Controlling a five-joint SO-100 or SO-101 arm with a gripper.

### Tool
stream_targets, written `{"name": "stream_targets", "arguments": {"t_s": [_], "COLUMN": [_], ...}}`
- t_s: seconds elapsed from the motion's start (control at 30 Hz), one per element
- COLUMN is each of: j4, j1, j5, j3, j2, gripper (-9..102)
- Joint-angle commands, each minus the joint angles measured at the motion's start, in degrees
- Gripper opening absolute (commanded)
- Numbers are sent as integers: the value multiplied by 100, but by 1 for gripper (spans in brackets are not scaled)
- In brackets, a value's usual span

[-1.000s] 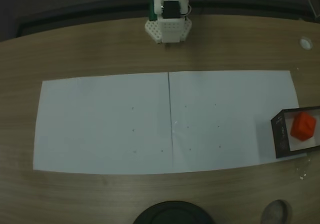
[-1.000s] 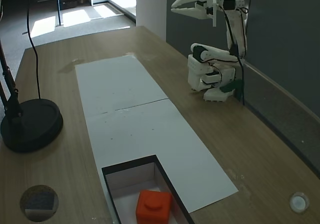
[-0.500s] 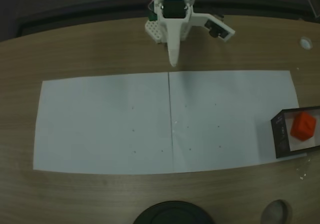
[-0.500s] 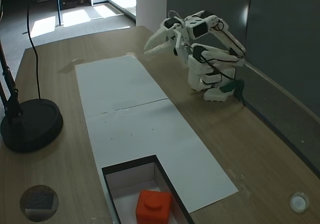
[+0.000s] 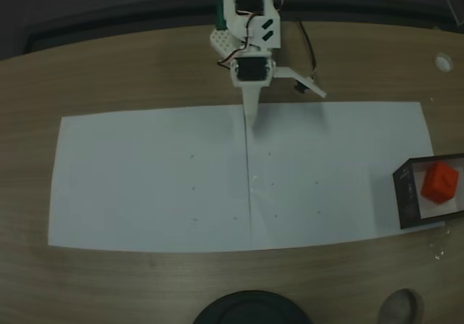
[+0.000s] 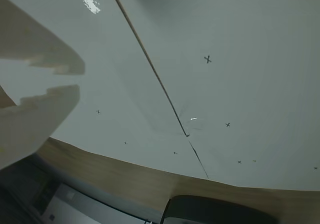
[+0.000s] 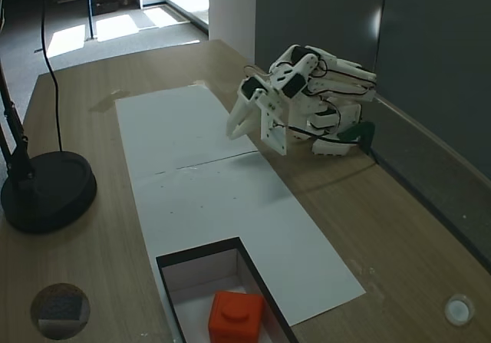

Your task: Grab a orange square and put it in the box.

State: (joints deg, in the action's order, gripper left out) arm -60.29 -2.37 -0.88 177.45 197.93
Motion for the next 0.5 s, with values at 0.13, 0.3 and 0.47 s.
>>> {"name": "stream_targets", "arguments": {"t_s": [0.13, 0.3, 0.47], "j4": [-1195, -1371, -1380], "j1": [246, 193, 220], "j5": [26, 220, 211], "j3": [-510, -562, -562], "j2": [123, 114, 114], "gripper": [0, 0, 0]}}
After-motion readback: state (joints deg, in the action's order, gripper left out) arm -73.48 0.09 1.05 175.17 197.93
